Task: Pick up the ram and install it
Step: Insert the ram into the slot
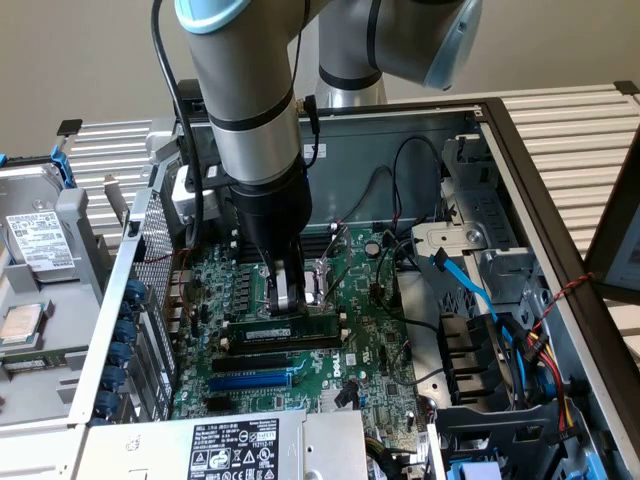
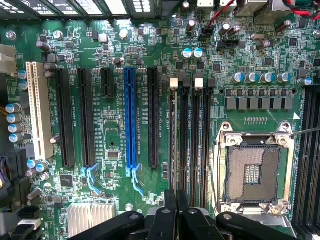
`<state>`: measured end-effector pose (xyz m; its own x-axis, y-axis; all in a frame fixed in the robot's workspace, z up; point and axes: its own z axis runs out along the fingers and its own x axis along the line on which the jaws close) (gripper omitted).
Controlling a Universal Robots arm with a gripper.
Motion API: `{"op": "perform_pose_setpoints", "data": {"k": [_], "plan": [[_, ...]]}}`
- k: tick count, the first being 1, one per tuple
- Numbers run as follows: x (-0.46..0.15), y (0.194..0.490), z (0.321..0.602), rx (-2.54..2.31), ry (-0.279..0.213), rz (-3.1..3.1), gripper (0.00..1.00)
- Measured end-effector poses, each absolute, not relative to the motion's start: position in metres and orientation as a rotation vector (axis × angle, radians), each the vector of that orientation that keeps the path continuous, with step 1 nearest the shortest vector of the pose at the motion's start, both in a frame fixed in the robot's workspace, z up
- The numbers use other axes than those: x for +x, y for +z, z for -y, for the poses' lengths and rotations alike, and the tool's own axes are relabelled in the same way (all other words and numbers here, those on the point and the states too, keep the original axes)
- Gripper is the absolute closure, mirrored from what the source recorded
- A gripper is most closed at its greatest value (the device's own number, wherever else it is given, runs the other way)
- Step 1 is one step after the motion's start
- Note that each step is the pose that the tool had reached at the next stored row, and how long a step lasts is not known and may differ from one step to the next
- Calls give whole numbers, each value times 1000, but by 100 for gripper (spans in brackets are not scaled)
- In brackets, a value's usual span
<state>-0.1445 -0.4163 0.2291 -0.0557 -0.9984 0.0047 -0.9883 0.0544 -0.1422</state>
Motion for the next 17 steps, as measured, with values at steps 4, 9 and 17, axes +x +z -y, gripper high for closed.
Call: {"op": "perform_pose_setpoints", "data": {"k": [4, 9, 17], "plan": [[-145, 229, 416, -2091, -163, -2210, 88], [-145, 229, 416, -2091, -163, -2210, 88], [-145, 229, 416, -2091, -163, -2210, 87]]}}
